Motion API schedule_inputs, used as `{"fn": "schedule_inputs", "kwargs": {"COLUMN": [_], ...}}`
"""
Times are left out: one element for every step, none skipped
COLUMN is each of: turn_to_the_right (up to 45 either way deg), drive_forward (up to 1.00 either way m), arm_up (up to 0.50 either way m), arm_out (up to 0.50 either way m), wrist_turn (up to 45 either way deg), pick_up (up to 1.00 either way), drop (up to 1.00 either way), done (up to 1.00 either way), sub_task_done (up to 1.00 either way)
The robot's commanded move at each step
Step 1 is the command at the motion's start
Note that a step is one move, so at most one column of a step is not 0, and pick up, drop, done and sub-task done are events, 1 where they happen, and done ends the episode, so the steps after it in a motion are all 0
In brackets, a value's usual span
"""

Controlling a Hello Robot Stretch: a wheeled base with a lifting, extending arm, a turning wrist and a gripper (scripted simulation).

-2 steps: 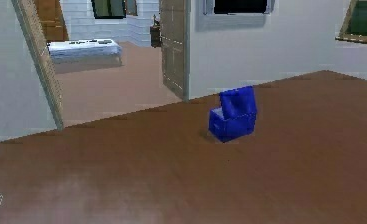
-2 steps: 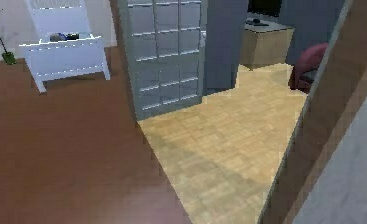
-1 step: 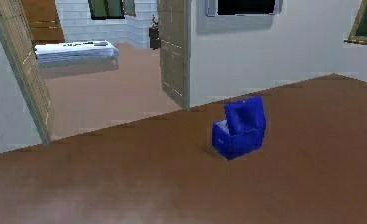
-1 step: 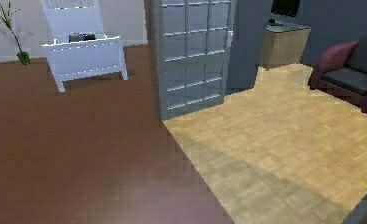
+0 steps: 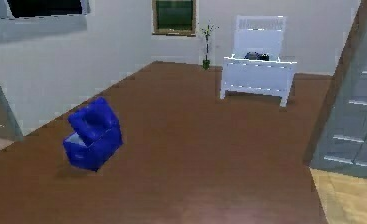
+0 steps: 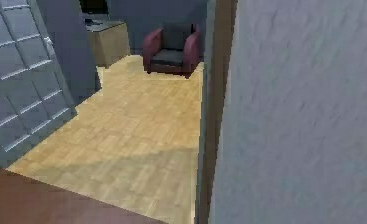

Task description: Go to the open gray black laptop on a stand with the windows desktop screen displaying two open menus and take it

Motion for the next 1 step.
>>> {"fn": "schedule_inputs", "kwargs": {"turn_to_the_right": [45.0], "drive_forward": [0.0], "arm_up": [0.0], "arm_out": [0.0], "wrist_turn": [0.0], "pick_up": [0.0], "drop": [0.0], "done": [0.0], "sub_task_done": [0.0]}}
